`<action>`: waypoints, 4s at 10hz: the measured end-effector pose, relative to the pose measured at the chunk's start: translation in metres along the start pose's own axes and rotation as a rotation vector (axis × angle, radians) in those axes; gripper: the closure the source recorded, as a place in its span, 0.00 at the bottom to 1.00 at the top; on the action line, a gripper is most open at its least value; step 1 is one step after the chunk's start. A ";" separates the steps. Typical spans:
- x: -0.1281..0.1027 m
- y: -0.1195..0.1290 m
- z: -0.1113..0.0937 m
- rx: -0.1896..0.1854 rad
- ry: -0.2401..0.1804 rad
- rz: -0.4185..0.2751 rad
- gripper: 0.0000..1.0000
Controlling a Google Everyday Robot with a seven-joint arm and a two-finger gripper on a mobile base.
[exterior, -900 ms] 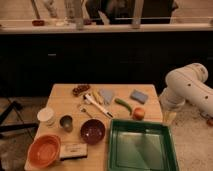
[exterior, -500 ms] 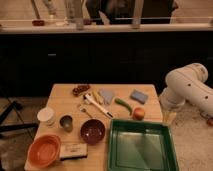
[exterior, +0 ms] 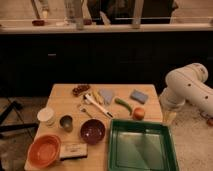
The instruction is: Place sponge in purple bowl
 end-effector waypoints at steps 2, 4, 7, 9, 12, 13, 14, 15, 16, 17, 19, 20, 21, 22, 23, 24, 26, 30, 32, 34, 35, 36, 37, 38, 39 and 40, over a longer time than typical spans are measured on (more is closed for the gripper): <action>0.000 0.000 0.000 0.000 0.000 0.000 0.20; 0.000 0.000 0.000 0.000 0.000 0.000 0.20; 0.000 0.000 0.000 0.000 0.000 0.000 0.20; 0.000 0.000 0.000 0.000 0.000 0.000 0.20; 0.000 0.000 0.000 0.000 0.000 0.000 0.20; 0.000 0.000 0.000 0.000 0.000 0.000 0.20; 0.000 0.000 0.000 0.000 0.000 0.000 0.20; 0.000 0.000 0.000 0.000 0.000 0.000 0.20; 0.000 0.000 0.000 0.000 0.000 0.000 0.20; 0.000 0.000 0.000 0.000 0.000 0.000 0.20; 0.000 0.000 0.000 0.000 0.000 0.000 0.20; 0.000 0.000 0.000 0.000 0.000 0.000 0.20; 0.000 0.000 0.000 0.000 -0.001 0.002 0.20; 0.001 0.000 -0.001 0.004 -0.002 0.005 0.20; 0.002 -0.001 -0.005 0.012 -0.030 0.037 0.20; 0.003 -0.004 -0.005 0.013 -0.065 0.081 0.20; -0.003 -0.019 -0.002 0.006 -0.215 0.137 0.20; -0.019 -0.042 0.023 0.028 -0.373 0.239 0.20; -0.040 -0.053 0.041 0.022 -0.364 0.230 0.20; -0.037 -0.052 0.042 0.020 -0.358 0.233 0.20; -0.041 -0.053 0.042 0.018 -0.360 0.227 0.20; -0.040 -0.053 0.042 0.018 -0.359 0.230 0.20; -0.038 -0.052 0.042 0.021 -0.362 0.236 0.20; -0.036 -0.052 0.042 0.034 -0.372 0.252 0.20; -0.033 -0.054 0.043 0.055 -0.388 0.289 0.20; -0.025 -0.059 0.046 0.085 -0.421 0.404 0.20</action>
